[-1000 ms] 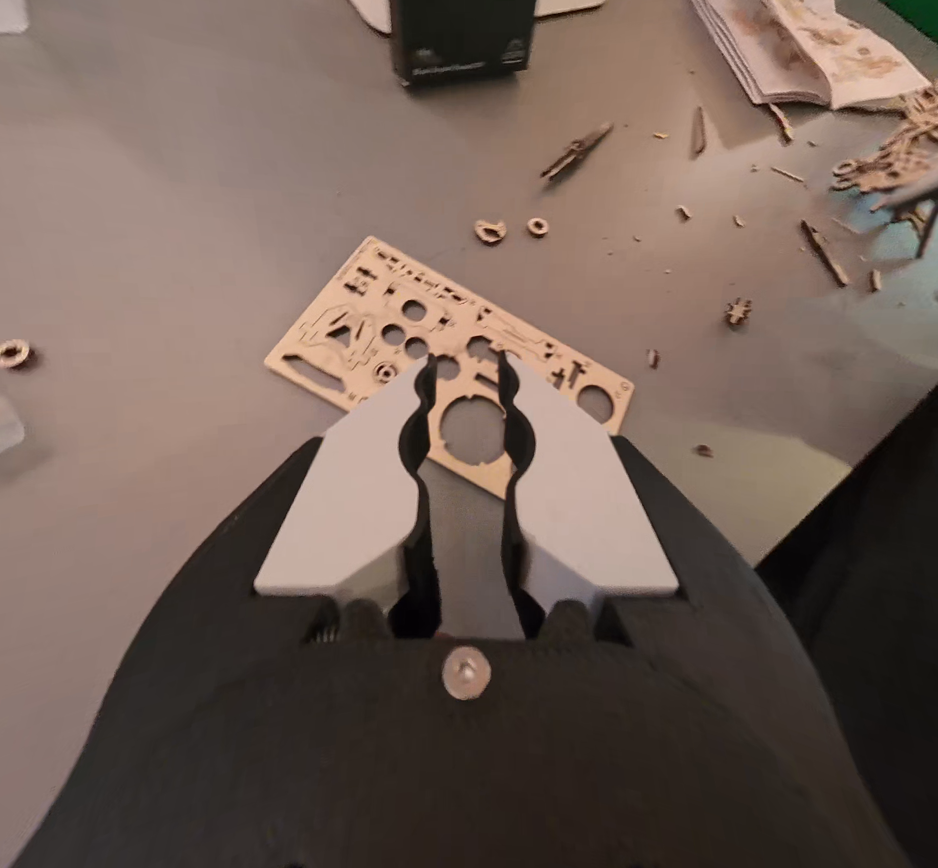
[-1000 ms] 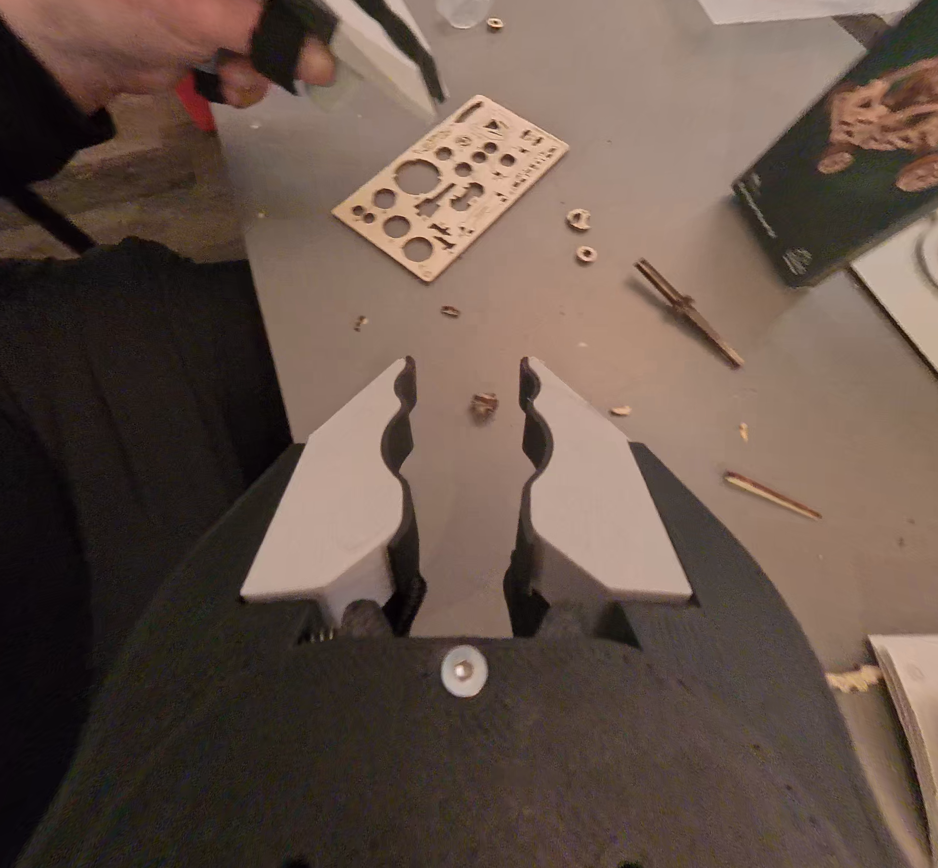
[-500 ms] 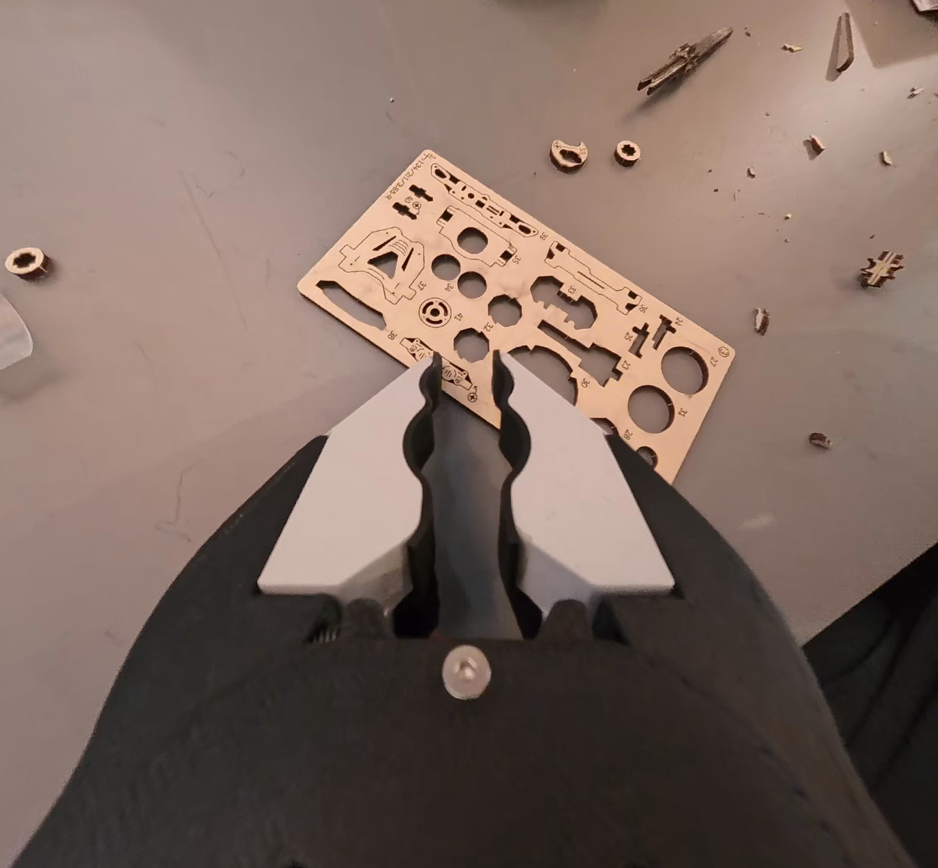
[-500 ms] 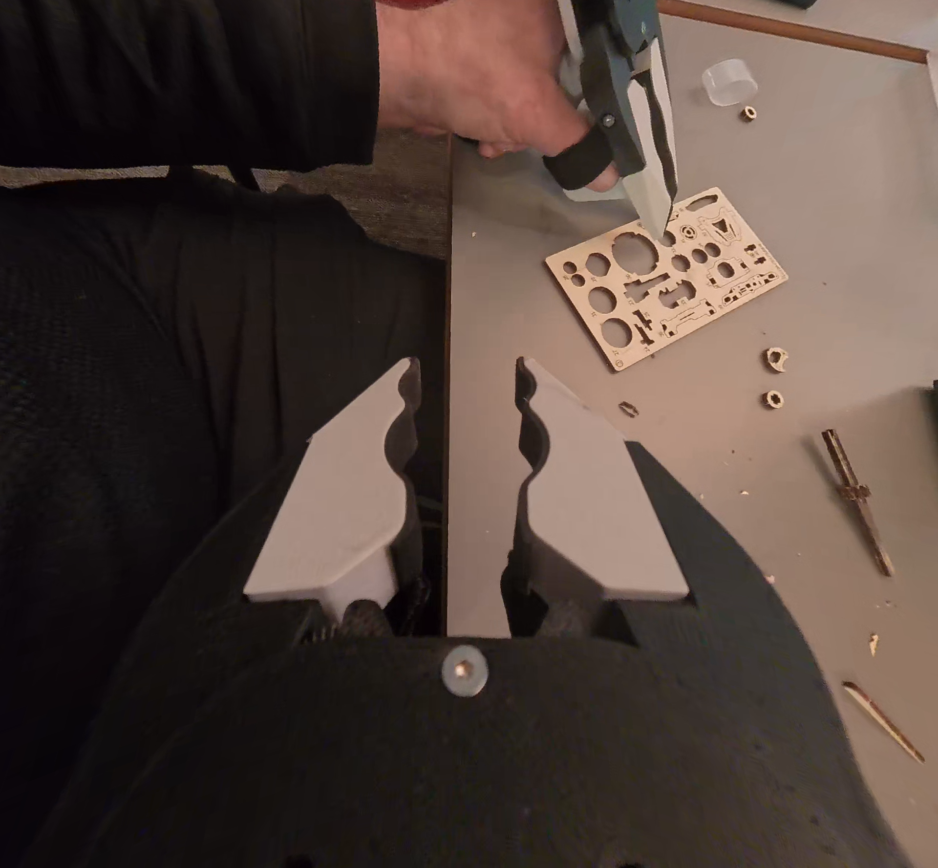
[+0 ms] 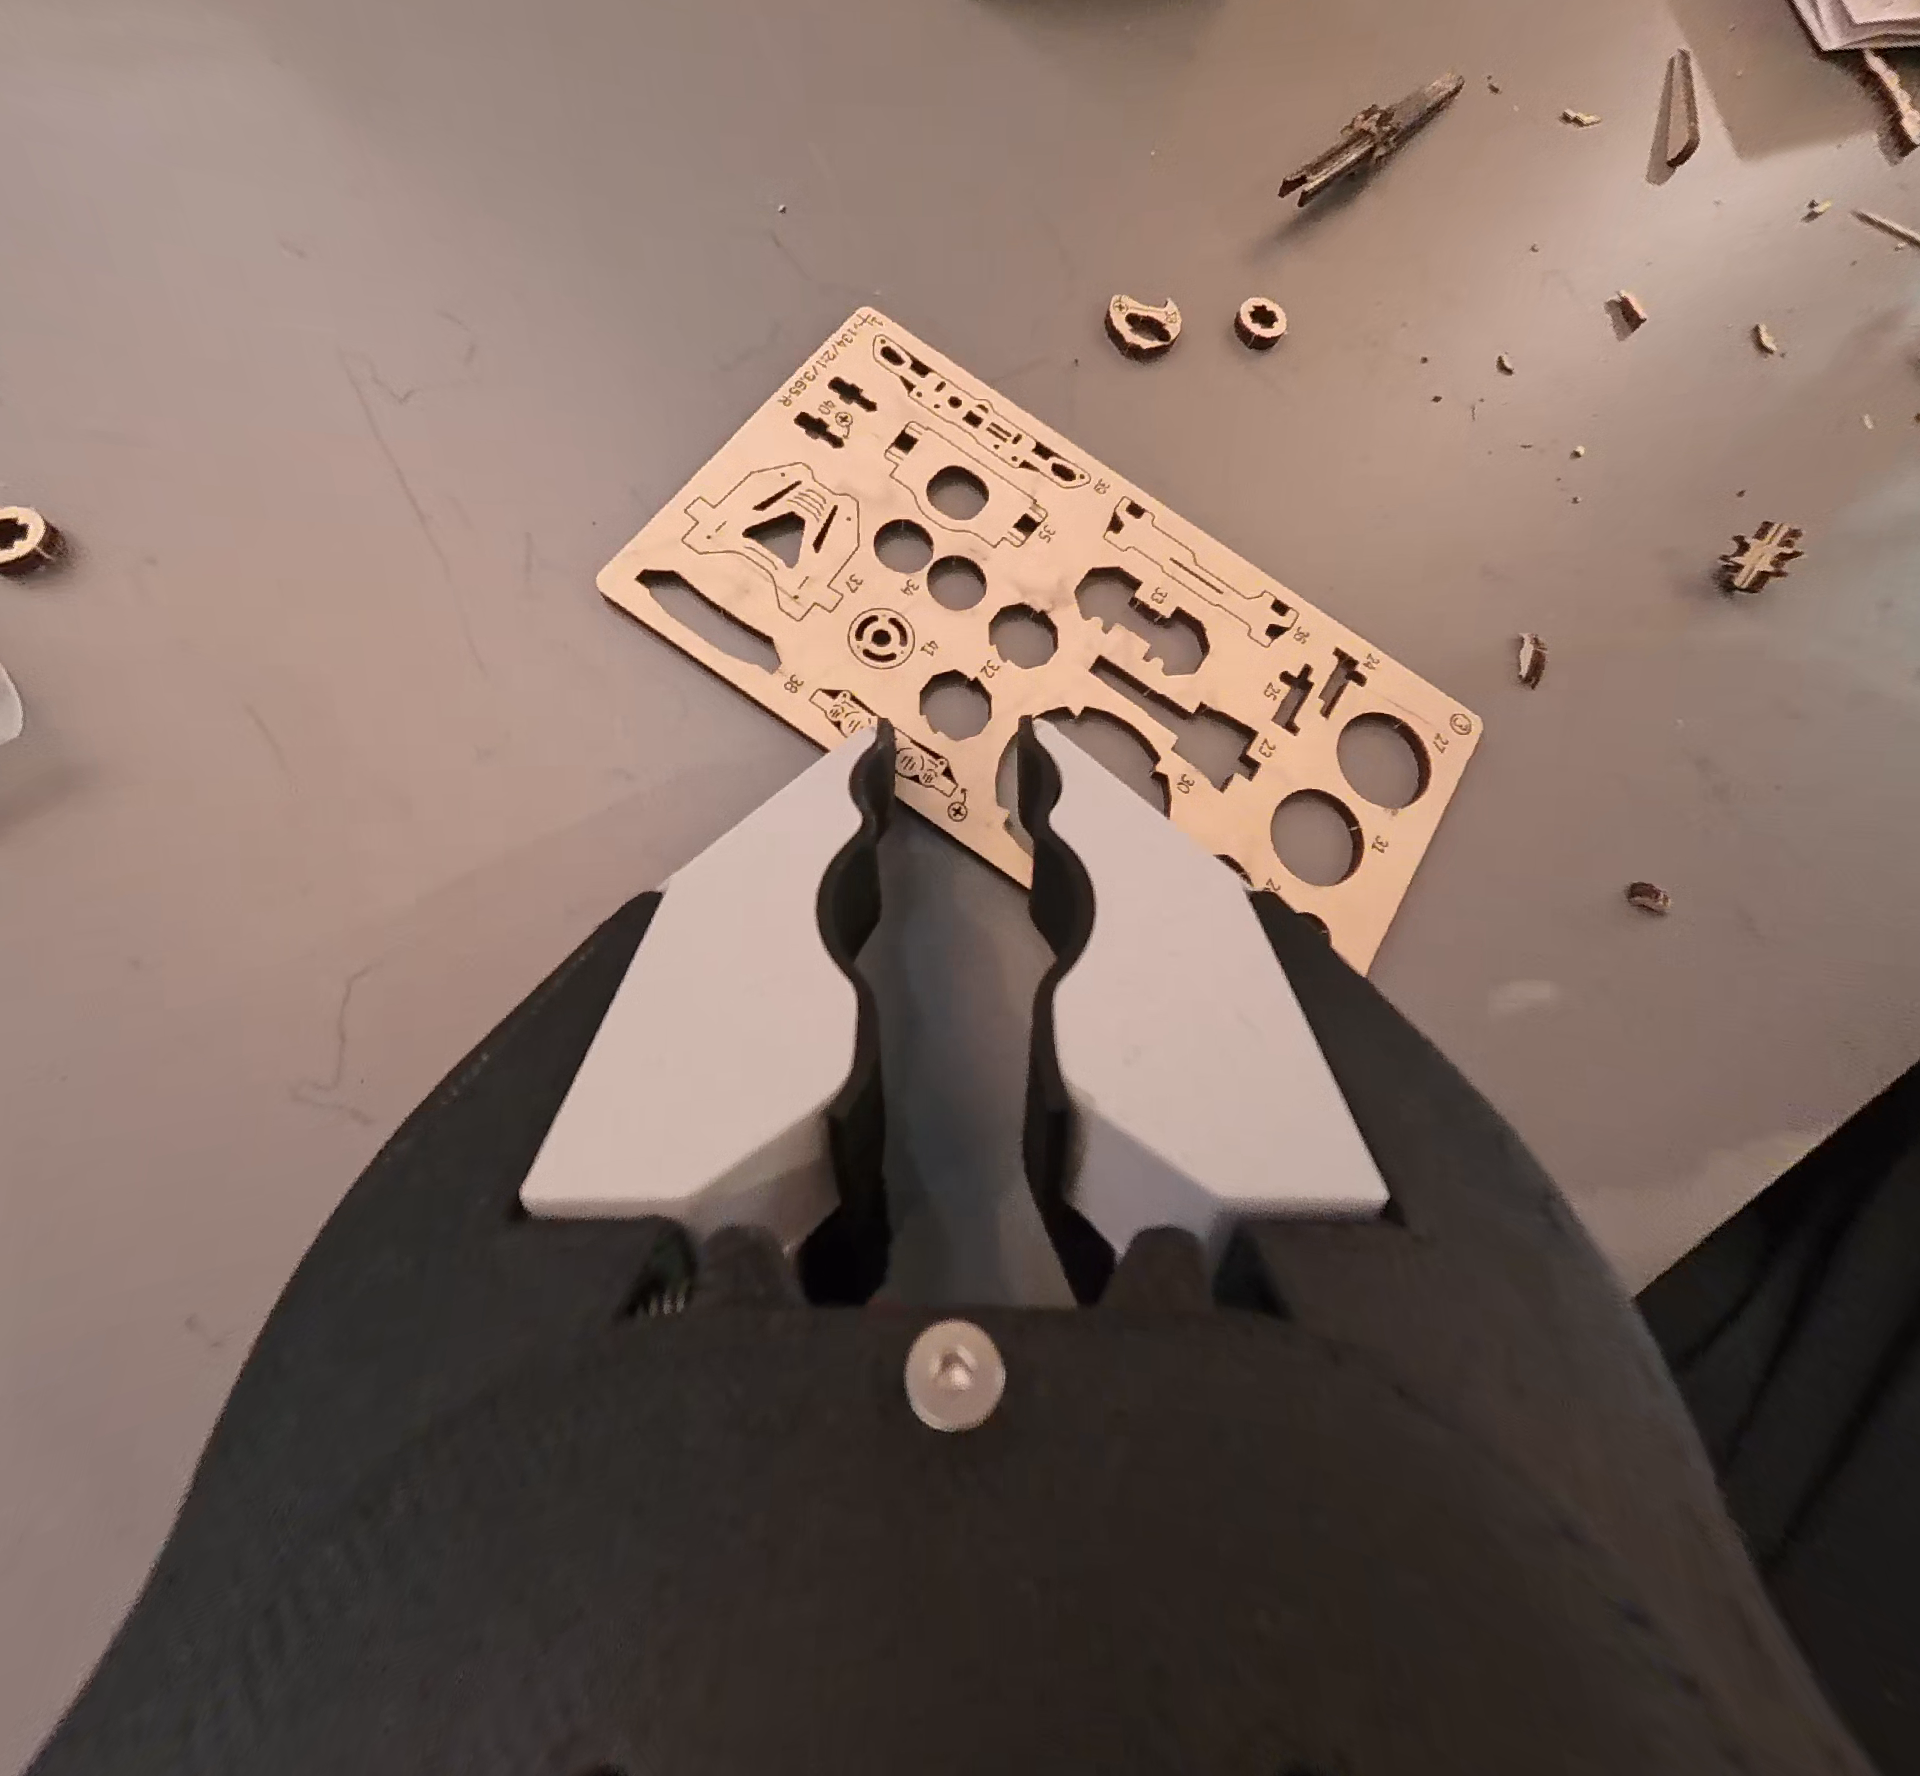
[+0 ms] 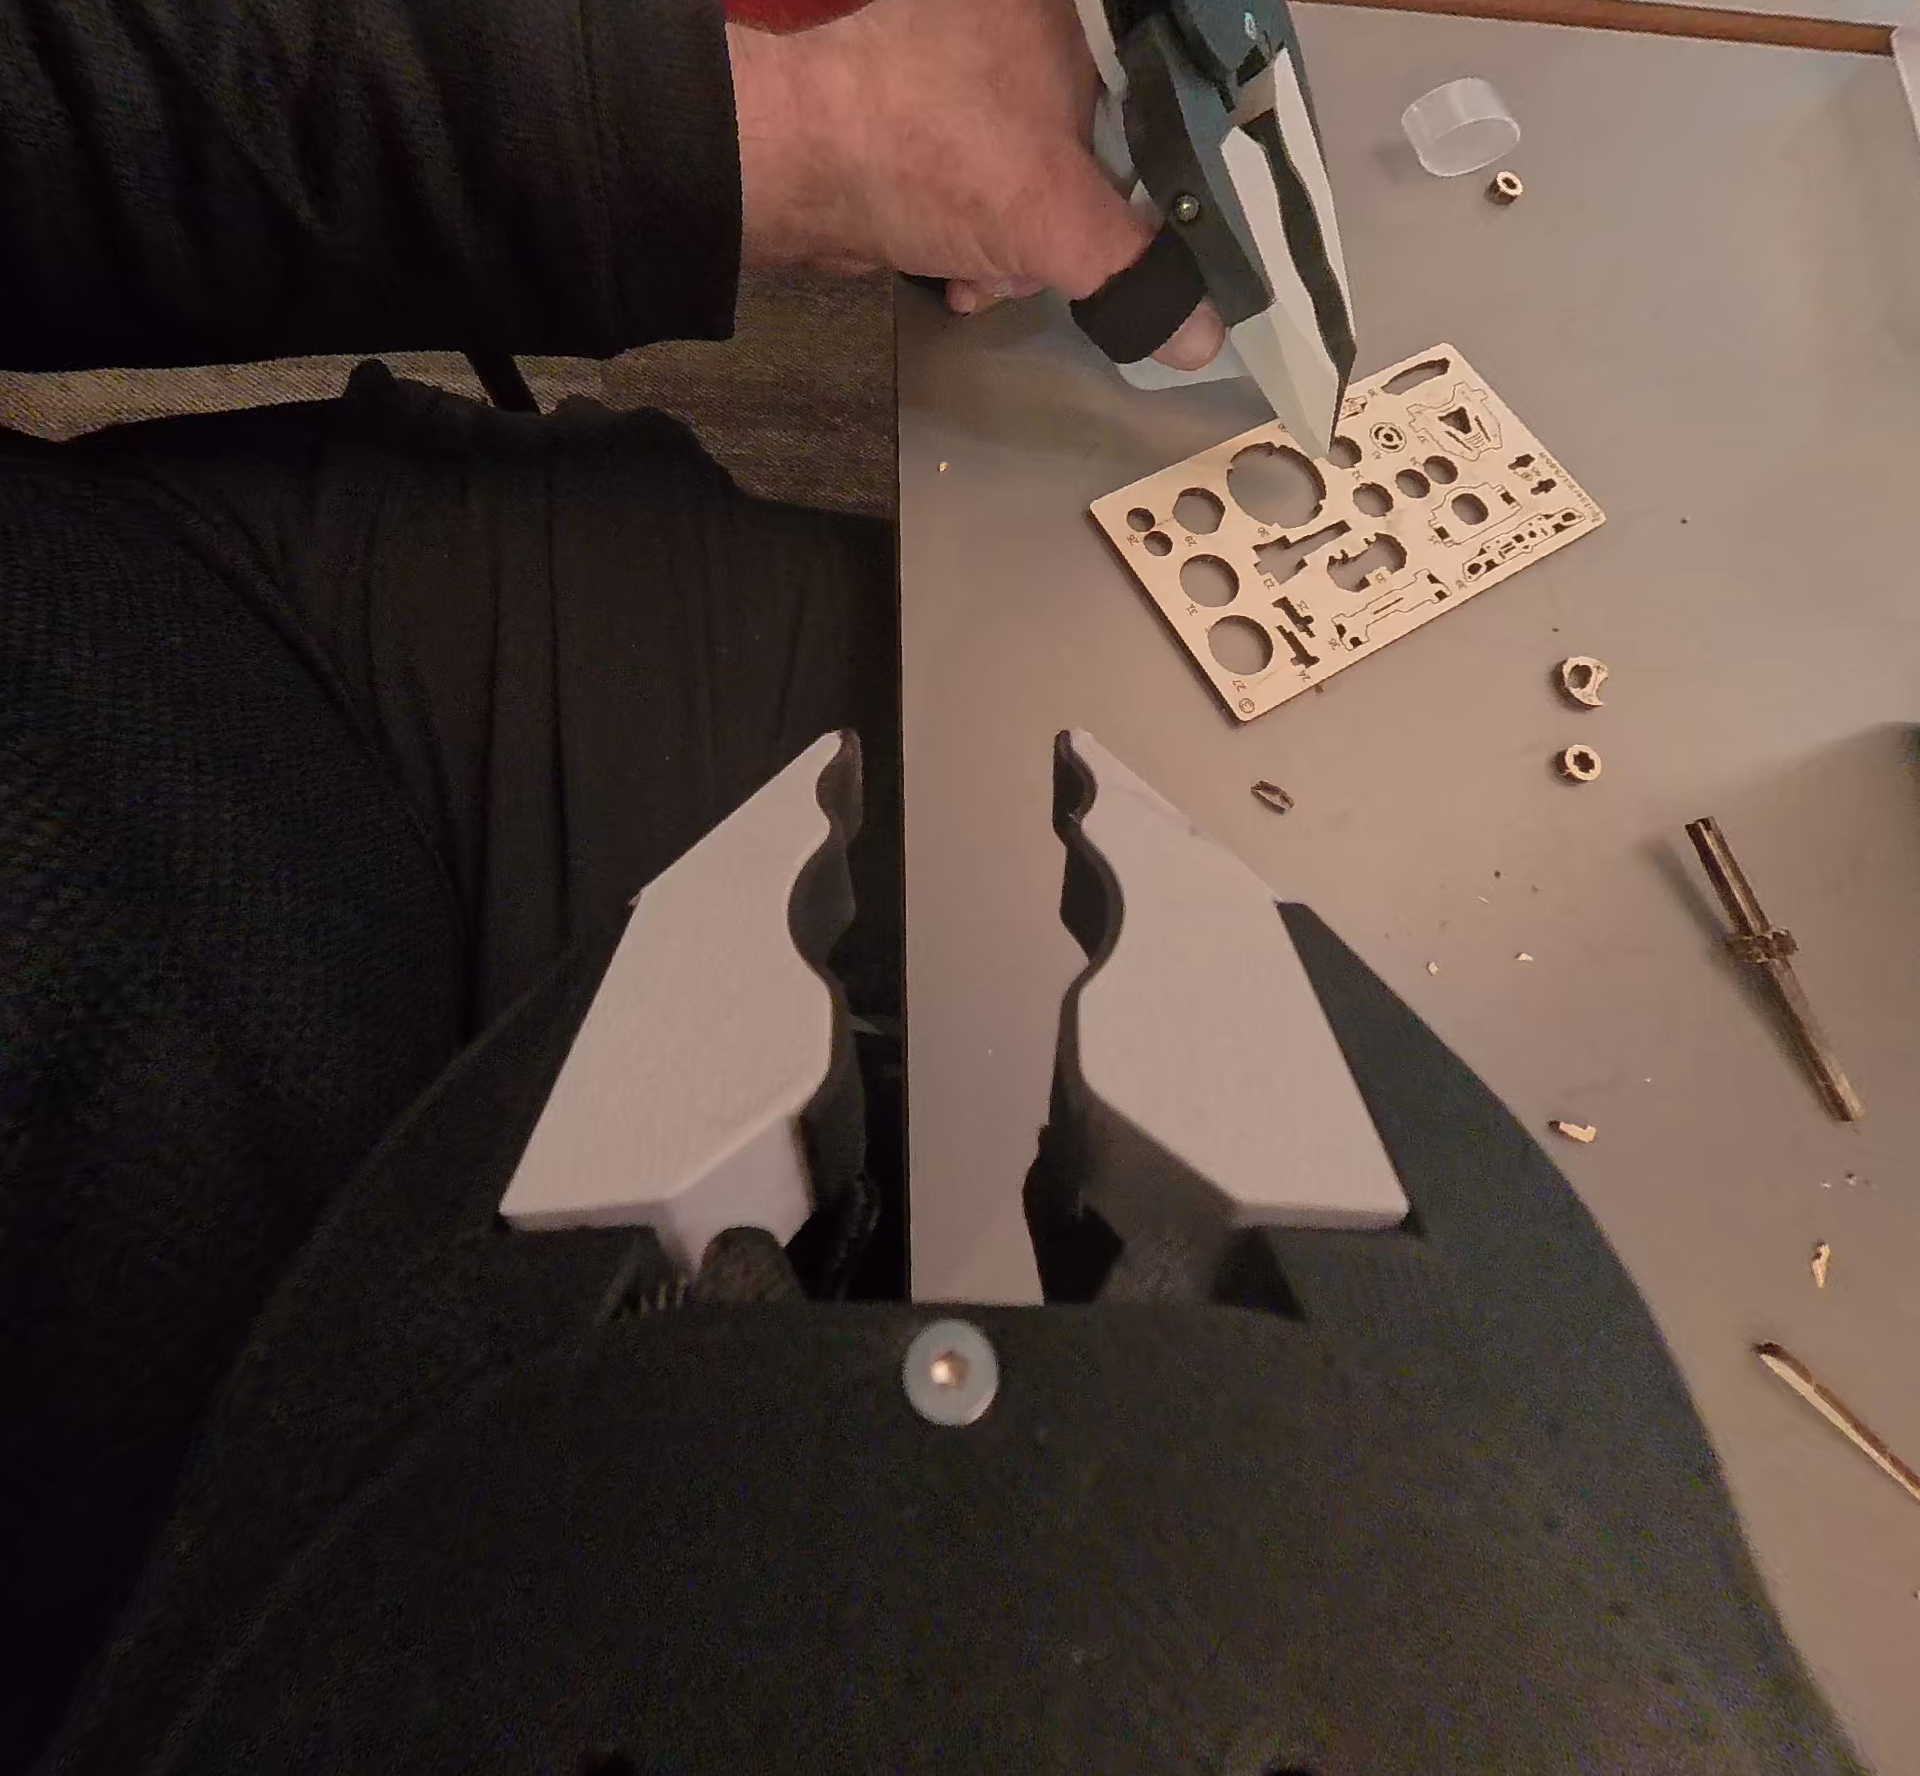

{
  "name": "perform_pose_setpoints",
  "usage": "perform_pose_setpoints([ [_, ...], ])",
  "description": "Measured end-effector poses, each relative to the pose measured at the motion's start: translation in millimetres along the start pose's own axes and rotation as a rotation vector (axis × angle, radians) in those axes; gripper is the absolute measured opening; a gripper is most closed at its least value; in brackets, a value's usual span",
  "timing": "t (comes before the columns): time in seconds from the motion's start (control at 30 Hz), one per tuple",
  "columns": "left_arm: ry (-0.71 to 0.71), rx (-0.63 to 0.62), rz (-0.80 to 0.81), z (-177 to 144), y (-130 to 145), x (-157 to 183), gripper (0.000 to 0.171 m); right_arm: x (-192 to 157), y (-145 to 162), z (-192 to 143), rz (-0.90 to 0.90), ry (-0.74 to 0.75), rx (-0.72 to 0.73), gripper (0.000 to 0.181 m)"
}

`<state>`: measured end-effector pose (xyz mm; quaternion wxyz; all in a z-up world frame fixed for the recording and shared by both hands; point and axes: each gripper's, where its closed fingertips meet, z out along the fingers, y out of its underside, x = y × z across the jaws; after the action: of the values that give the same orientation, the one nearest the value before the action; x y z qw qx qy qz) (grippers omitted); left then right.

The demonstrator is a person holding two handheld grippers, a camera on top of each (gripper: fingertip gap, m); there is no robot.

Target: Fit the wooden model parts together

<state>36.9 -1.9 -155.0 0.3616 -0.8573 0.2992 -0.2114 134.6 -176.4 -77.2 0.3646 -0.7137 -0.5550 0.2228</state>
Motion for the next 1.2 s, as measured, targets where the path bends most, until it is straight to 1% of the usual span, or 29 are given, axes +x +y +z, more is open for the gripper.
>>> perform_pose_setpoints([
  [0.13,-0.001,-0.001,0.005,0,0,0,0.022,2,0,-4,0.047,-0.023,0.012,0.034],
  [0.33,0.013,0.003,-0.012,0,0,0,0.022,2,2,-5,0.061,-0.035,0.015,0.035],
  [0.67,0.002,0.000,0.007,0,0,1,0.022,-4,-2,-6,0.022,-0.064,0.025,0.038],
  [0.93,0.007,0.001,0.000,0,0,1,0.021,-1,0,-6,0.042,-0.067,0.026,0.039],
  [1.2,-0.002,0.000,0.007,0,0,1,0.020,-9,-2,-6,0.017,-0.095,0.028,0.039],
])
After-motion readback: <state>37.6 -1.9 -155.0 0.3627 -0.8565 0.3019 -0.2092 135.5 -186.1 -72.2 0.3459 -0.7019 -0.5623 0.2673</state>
